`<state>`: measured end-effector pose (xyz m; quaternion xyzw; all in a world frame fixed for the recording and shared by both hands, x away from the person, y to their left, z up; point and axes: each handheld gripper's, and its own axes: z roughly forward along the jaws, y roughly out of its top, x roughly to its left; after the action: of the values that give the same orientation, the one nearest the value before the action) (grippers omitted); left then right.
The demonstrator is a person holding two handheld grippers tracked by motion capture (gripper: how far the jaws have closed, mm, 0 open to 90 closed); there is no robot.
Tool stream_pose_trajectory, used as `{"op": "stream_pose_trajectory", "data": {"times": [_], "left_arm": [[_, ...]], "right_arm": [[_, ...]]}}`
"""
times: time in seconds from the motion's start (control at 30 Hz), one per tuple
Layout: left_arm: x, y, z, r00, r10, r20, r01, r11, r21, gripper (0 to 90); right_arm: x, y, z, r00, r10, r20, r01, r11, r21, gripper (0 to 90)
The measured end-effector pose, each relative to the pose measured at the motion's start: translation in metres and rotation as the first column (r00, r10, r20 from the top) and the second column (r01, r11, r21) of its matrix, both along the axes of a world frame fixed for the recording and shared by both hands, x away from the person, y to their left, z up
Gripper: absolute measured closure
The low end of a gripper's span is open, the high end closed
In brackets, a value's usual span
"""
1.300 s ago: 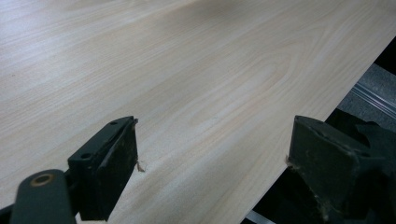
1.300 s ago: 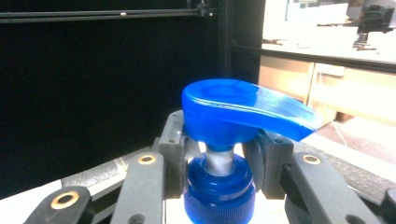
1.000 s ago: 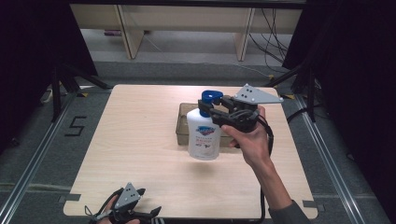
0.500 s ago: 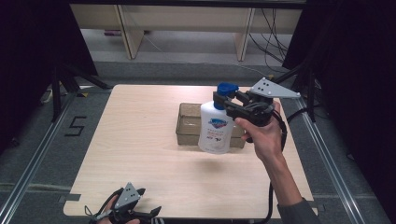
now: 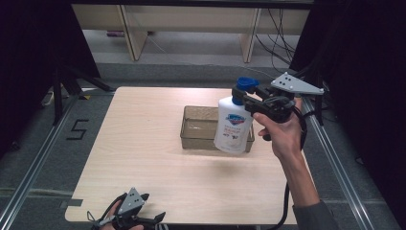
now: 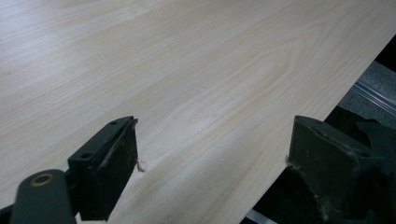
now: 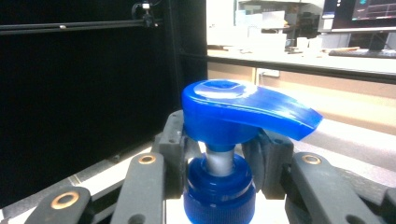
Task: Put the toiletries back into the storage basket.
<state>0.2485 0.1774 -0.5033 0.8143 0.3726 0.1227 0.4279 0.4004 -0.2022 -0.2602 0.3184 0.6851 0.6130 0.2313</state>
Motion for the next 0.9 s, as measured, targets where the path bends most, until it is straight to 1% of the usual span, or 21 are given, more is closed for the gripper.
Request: {"op": "stream_pose_trajectory", "data": {"times": [0.03,0.07,0.1,0.13,0.2,0.23,0.27,0.3,0.43,0.47,0.53,0.63,0.67,0.7,0.73,0.77,0.8,0.83,0.87,0.9], "left_arm": [[0.0,0.0,0.0,1.0,0.0,0.0,0.0,1.0,0.0,15.0],[0.0,0.0,0.0,1.0,0.0,0.0,0.0,1.0,-0.003,15.0],[0.0,0.0,0.0,1.0,-0.002,-0.002,0.002,1.0,-0.001,15.0],[0.0,0.0,0.0,1.0,-0.001,0.0,0.001,1.0,-0.001,15.0],[0.0,0.0,0.0,1.0,-0.003,-0.003,0.003,1.0,0.003,15.0],[0.0,0.0,0.0,1.0,-0.001,-0.002,0.001,1.0,0.002,15.0],[0.0,0.0,0.0,1.0,0.0,0.0,0.0,1.0,-0.001,15.0],[0.0,0.0,0.0,1.0,-0.004,-0.002,0.004,1.0,-0.001,15.0],[0.0,0.0,0.0,1.0,0.0,0.0,0.0,1.0,0.0,15.0],[0.0,0.0,0.0,1.0,-0.004,-0.001,0.004,1.0,-0.002,15.0],[0.0,0.0,0.0,1.0,-0.002,-0.002,0.002,1.0,0.002,15.0],[0.0,0.0,-0.001,1.0,-0.001,0.001,0.001,1.0,-0.004,15.0],[0.0,0.0,0.0,1.0,-0.005,-0.001,0.005,1.0,-0.001,15.1],[0.0,0.0,0.0,1.0,-0.006,-0.003,0.006,1.0,0.002,15.0],[0.0,0.0,0.0,1.0,-0.005,-0.004,0.005,1.0,0.004,15.0],[0.0,0.0,0.0,1.0,-0.002,-0.002,0.002,1.0,0.002,15.0],[0.0,0.0,0.0,1.0,-0.005,-0.003,0.005,1.0,0.0,15.0],[0.0,0.0,0.0,1.0,-0.007,-0.005,0.007,1.0,0.001,15.0],[0.0,0.0,0.0,1.0,-0.007,-0.004,0.007,1.0,0.001,15.0],[0.0,0.0,0.0,1.0,-0.007,-0.003,0.007,1.0,0.001,15.0]], "right_arm": [[0.001,-0.001,0.001,0.9999,-0.012,0.012,0.012,1.0,-0.007,62.0],[0.001,-0.002,0.001,0.9999,-0.01,-0.002,0.01,1.0,-0.003,62.1],[0.003,-0.004,0.001,0.9998,-0.014,0.017,0.014,1.0,-0.012,62.1],[0.003,-0.005,0.001,0.9998,-0.018,-0.001,0.018,1.0,-0.004,62.0],[0.005,-0.007,0.001,0.9997,-0.023,0.007,0.023,1.0,-0.01,62.0],[0.006,-0.007,0.001,0.9997,-0.022,-0.003,0.022,1.0,-0.003,62.1],[0.007,-0.009,0.001,0.9994,-0.033,0.006,0.033,0.999,-0.005,62.0],[0.007,-0.009,0.001,0.9994,-0.034,-0.007,0.034,0.999,0.006,62.1],[0.011,-0.012,0.002,0.9993,-0.038,0.002,0.038,0.999,0.005,62.1],[0.012,-0.012,0.002,0.999,-0.044,-0.003,0.044,0.999,0.01,62.0],[0.013,-0.014,0.003,0.9984,-0.057,-0.001,0.057,0.998,0.002,62.0],[0.017,-0.015,0.005,0.9981,-0.062,0.001,0.062,0.998,0.004,62.1],[0.018,-0.015,0.005,0.9977,-0.067,-0.009,0.067,0.998,0.007,62.0],[0.02,-0.016,0.005,0.9975,-0.07,0.002,0.07,0.998,0.005,62.1],[0.022,-0.016,0.005,0.9974,-0.072,-0.003,0.072,0.997,0.006,62.1],[0.022,-0.016,0.006,0.9969,-0.077,-0.018,0.077,0.997,0.011,62.1],[0.025,-0.017,0.006,0.9971,-0.077,0.001,0.077,0.997,0.006,62.1],[0.026,-0.017,0.006,0.9965,-0.083,-0.006,0.083,0.996,0.007,62.1],[0.028,-0.017,0.005,0.9966,-0.082,-0.001,0.082,0.997,0.008,62.1],[0.029,-0.017,0.006,0.9959,-0.089,-0.018,0.089,0.996,0.007,62.0]]}}
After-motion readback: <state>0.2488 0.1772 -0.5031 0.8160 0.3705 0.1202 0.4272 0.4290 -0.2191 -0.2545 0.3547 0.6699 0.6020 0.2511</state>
